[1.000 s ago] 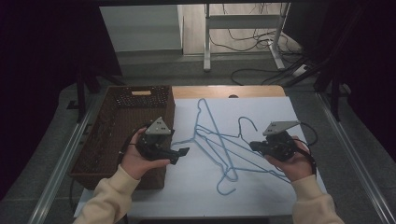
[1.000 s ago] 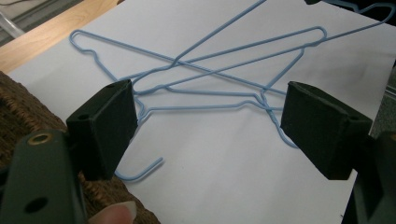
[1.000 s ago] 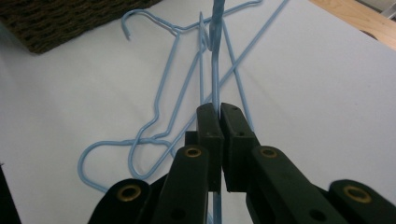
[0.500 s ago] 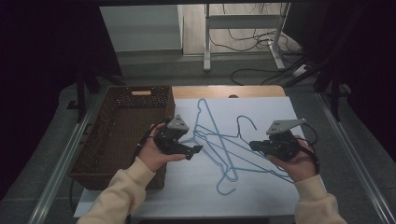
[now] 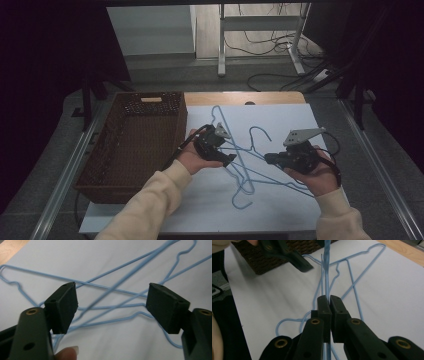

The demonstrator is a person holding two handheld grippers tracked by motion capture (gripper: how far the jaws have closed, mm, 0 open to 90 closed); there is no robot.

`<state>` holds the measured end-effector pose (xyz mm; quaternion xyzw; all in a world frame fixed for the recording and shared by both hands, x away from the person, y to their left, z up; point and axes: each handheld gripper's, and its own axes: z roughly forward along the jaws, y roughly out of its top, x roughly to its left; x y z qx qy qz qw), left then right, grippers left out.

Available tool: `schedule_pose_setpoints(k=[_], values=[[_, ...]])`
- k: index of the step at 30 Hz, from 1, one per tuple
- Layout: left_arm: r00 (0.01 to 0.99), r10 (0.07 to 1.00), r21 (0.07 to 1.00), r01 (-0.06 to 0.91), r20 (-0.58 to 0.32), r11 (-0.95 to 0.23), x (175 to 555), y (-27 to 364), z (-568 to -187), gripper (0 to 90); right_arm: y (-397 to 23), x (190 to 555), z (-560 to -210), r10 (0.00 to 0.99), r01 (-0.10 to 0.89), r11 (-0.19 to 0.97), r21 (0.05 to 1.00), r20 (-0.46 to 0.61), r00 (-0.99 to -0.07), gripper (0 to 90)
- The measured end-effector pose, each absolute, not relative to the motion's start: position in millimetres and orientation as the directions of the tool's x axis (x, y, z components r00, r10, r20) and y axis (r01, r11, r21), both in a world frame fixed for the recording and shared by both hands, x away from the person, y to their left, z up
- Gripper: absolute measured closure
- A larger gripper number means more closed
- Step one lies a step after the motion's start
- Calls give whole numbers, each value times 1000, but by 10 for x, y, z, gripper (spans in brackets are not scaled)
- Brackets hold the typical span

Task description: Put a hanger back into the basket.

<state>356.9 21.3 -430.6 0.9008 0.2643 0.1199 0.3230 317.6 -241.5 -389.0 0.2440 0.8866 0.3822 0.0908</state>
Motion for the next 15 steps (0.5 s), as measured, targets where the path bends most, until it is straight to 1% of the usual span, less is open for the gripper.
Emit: schedule_pose_setpoints(k=[1,2,5,6,7,9,10,11,15], values=[[833,551,640,394,54,-659,3589,185,-4328,312,-2404,3174,-3894,496,362,592,721,28,-868,877],[833,549,639,390,62,-663,3599,163,-4350,312,-2404,3174,-3894,496,362,592,721,28,-868,877],[836,545,650,383,58,-657,3614,138,-4379,412,-2391,3165,-3889,488,357,595,720,30,-873,877],[840,540,650,380,54,-657,3611,138,-4379,484,-2389,3161,-3882,485,354,597,720,27,-874,877],[846,531,650,373,56,-662,3606,138,-4376,484,-2389,3161,-3882,485,354,597,720,27,-874,877],[853,518,650,361,59,-669,3587,142,-4363,577,-2392,3161,-3877,482,351,593,725,30,-876,878],[857,511,653,355,57,-669,3578,146,-4354,648,-2399,3162,-3871,482,352,589,727,34,-875,877],[862,503,648,345,68,-679,3569,150,-4342,648,-2399,3162,-3871,482,352,589,727,34,-875,877],[885,458,626,310,85,-716,3518,151,-4323,726,-2425,3168,-3860,493,355,575,738,34,-870,876]])
